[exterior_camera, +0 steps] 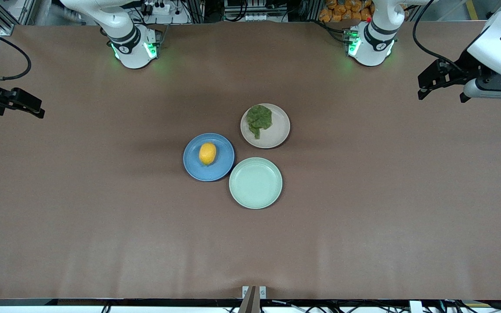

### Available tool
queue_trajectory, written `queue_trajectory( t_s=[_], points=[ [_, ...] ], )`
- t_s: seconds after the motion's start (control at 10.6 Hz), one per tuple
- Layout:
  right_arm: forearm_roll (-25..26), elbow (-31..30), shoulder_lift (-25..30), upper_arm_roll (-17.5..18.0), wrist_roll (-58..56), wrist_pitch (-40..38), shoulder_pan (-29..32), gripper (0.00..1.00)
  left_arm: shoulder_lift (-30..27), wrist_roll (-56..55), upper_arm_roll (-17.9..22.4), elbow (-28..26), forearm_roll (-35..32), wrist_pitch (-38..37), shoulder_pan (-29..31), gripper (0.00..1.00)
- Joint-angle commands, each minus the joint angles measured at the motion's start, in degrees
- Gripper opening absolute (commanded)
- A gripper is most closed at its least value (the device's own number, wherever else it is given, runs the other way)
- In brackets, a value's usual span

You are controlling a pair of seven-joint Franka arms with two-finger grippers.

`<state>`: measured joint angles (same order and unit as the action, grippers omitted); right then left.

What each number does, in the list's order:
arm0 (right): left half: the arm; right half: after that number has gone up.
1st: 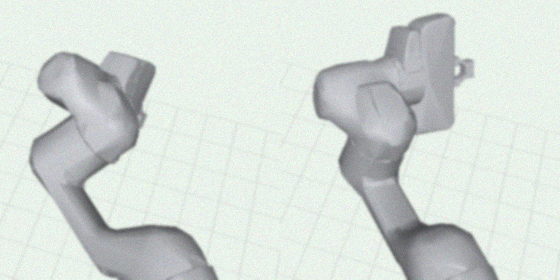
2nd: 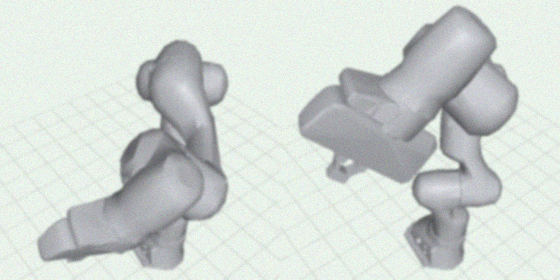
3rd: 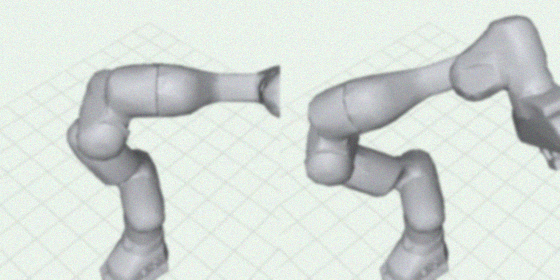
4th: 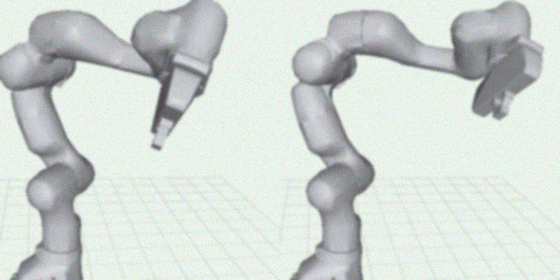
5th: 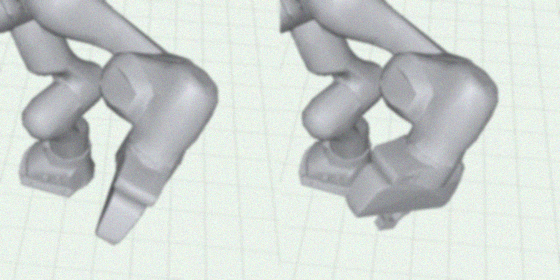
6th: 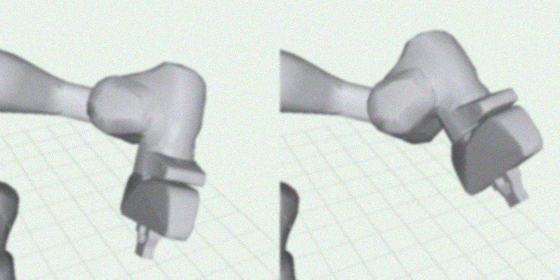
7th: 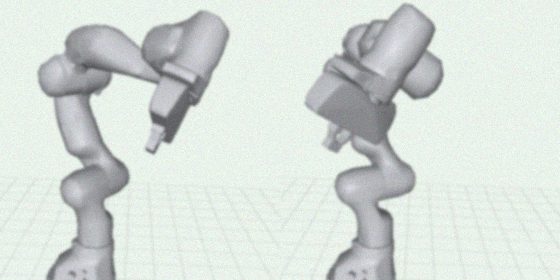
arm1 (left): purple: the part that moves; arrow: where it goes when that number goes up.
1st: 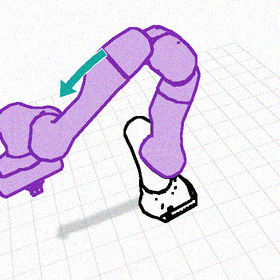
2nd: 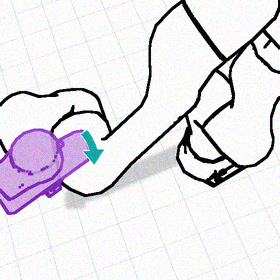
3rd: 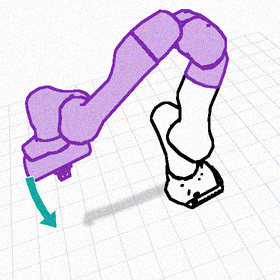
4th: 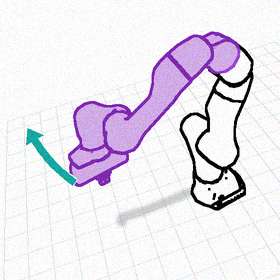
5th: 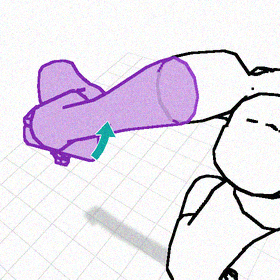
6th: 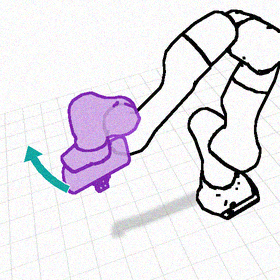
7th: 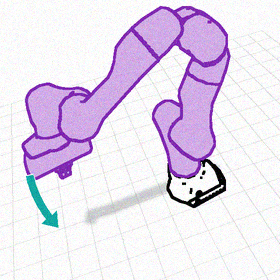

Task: Pick lemon and lettuce from blue and beige plates
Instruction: 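Move the right gripper toward the lemon while the left gripper approaches the lettuce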

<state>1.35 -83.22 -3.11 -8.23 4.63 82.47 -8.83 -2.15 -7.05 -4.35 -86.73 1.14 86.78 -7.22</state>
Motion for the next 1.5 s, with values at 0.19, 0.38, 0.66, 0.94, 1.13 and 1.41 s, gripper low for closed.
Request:
queue_trajectory(
  t_s=[0.19,0.38,0.66,0.94,1.13,1.41],
  points=[
    [-0.91,-0.28,0.21,0.23,0.29,-0.29,-0.31,1.00,3.02,1.51,-0.05,1.21,1.24,-0.74,-0.34,1.00],
    [-1.44,-1.06,0.12,2.68,2.39,0.05,-0.22,1.00,5.91,1.42,-1.35,0.42,1.59,-0.21,-1.65,1.00],
    [-1.44,-1.07,-1.11,6.28,7.57,0.67,-0.31,1.00,6.90,1.51,-2.07,-5.01,6.84,3.37,-1.84,1.00],
    [-1.44,-1.85,-2.25,9.97,13.37,3.38,-0.40,1.00,6.99,-3.38,-5.48,-10.81,7.65,10.66,-3.15,1.00],
    [-1.44,-5.79,-2.60,13.83,19.94,9.25,-0.31,1.00,7.34,-8.23,-8.73,-14.85,7.65,16.46,-3.42,1.00],
    [-1.44,-9.77,-5.05,18.41,28.04,16.22,-0.40,1.00,10.39,-18.50,-15.49,-19.88,7.57,26.93,-3.59,1.00]
  ],
)
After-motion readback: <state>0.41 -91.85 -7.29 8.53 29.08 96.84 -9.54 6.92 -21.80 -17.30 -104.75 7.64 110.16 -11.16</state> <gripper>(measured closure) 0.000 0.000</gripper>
